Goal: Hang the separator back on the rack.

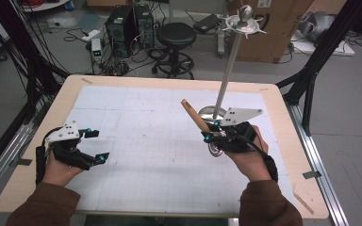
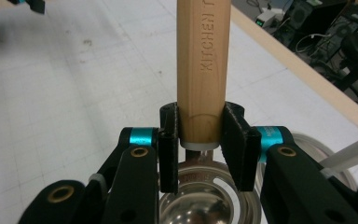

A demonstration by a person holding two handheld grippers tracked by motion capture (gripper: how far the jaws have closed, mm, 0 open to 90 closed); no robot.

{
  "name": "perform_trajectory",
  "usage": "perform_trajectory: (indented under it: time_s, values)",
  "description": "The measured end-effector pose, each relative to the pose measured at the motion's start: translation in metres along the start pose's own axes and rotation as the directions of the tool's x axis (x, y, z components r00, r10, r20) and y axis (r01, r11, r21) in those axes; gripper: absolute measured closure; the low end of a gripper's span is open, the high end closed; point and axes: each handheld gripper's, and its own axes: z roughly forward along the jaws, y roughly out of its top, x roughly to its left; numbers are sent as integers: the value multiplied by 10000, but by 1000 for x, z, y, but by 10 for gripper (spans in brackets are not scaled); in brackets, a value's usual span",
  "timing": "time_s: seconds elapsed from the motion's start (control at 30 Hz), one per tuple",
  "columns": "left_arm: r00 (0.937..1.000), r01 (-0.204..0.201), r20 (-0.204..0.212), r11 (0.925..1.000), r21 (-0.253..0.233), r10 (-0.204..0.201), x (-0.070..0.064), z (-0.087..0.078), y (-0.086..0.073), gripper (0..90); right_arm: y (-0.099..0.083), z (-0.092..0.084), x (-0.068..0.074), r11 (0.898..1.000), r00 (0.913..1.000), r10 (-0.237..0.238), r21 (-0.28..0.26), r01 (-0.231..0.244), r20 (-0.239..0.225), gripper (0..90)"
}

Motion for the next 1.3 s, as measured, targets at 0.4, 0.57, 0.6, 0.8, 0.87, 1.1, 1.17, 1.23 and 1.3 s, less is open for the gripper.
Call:
perform_trajectory:
  time_s: [0.4, 0.57, 0.6, 0.8, 0.87, 1.1, 1.17, 1.23, 1.3]
  values:
    - [10000, -53, 15, 10000, 84, 53, 0, 1, 0, 40, 4, -34, -19, 9962, 9976, 371, -807, -324, 579, 688]
    - [10000, 8, 4, 10000, 97, -8, 0, 2, -1, 40, 6, -42, -25, 9947, 9954, 395, -984, -308, 867, 688]
    - [10000, -13, 16, 10000, 95, 13, 0, 2, -1, 40, 7, -44, -26, 9943, 9951, 392, -1023, -299, 910, 688]
    - [10000, 14, 10, 10000, 83, -14, 0, 2, -1, 40, 10, -54, -32, 9917, 9909, 502, -1236, -346, 1252, 688]
    - [10000, -18, 27, 10000, 59, 18, 0, 2, -1, 40, 10, -58, -34, 9907, 9894, 514, -1322, -334, 1355, 688]
    - [10000, 10, 58, 10000, 36, -10, 0, 2, -1, 40, 12, -71, -43, 9856, 9850, 666, -1644, -401, 1589, 688]
    - [10000, 5, 60, 10000, 10, -5, 0, 2, -1, 40, 12, -75, -46, 9851, 9835, 657, -1682, -370, 1688, 688]
    - [10000, 29, 57, 10000, 8, -29, 0, 2, -1, 40, 13, -78, -48, 9849, 9823, 678, -1689, -380, 1745, 688]
    - [10000, -8, 79, 10000, 46, 7, 0, 2, -1, 40, 14, -81, -51, 9840, 9796, 672, -1747, -337, 1896, 688]
